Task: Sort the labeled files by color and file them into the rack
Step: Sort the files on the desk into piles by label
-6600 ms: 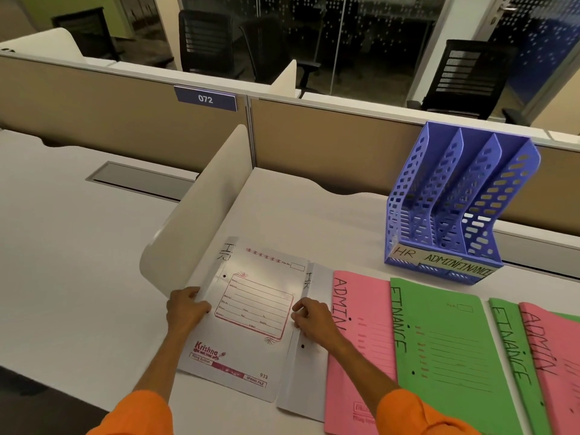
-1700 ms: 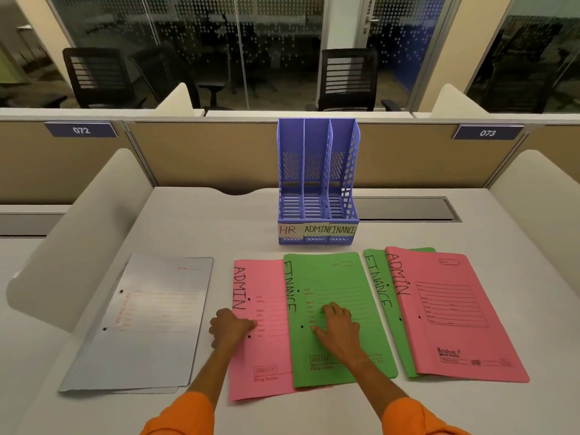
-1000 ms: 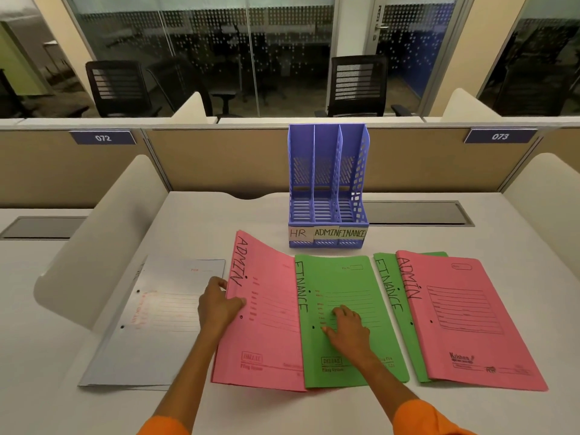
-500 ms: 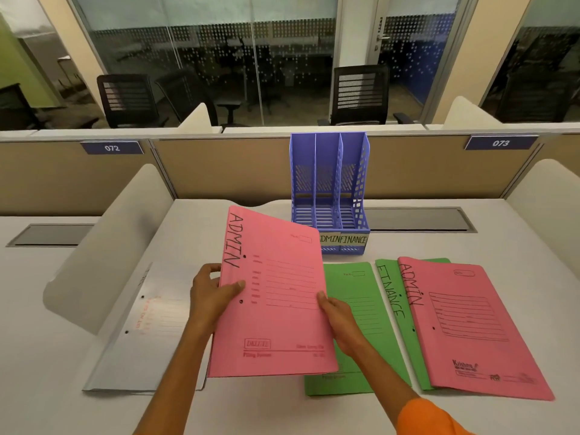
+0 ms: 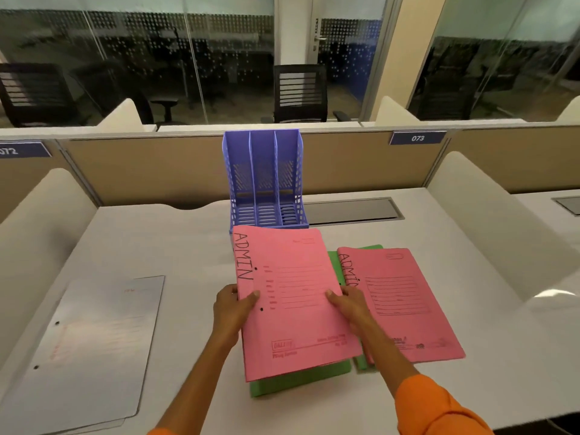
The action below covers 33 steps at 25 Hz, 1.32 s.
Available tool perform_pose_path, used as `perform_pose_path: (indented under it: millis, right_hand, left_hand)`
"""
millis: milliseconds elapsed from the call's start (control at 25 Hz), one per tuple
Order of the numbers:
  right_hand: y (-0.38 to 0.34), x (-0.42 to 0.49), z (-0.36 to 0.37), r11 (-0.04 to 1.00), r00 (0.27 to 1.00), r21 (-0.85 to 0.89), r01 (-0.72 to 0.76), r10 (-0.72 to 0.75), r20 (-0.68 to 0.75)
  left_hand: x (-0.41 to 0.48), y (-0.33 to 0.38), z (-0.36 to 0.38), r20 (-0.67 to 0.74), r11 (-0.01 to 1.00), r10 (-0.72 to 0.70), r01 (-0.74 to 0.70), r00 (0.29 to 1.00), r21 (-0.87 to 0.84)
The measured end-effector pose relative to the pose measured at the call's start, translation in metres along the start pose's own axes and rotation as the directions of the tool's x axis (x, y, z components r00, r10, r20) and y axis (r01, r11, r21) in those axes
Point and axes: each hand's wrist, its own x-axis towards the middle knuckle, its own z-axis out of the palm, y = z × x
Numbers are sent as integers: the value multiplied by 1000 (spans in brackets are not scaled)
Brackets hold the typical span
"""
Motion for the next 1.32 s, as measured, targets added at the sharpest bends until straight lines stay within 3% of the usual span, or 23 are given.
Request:
perform_pose_path:
  millis: [240,640,880,1320]
  right_hand:
    - [0,19,-119,998,994,-66,-10,3,-105]
    - [35,43,-249,998,955,-25,-61,50,-294]
    - [47,66,-282,993,941,-59,-100,75,-329]
    - [49,97,-273,966,947,-188,-178,116,-301]
  left_hand:
    - [-4,3,107,157,999,-30,26,987,26]
    - [-8,-2,250,235,982,-4,-41,972,185]
    - [-8,-11,292,216,990,-14,-17,976,141]
    - [6,-17,310,133,986,-26,3,991,166]
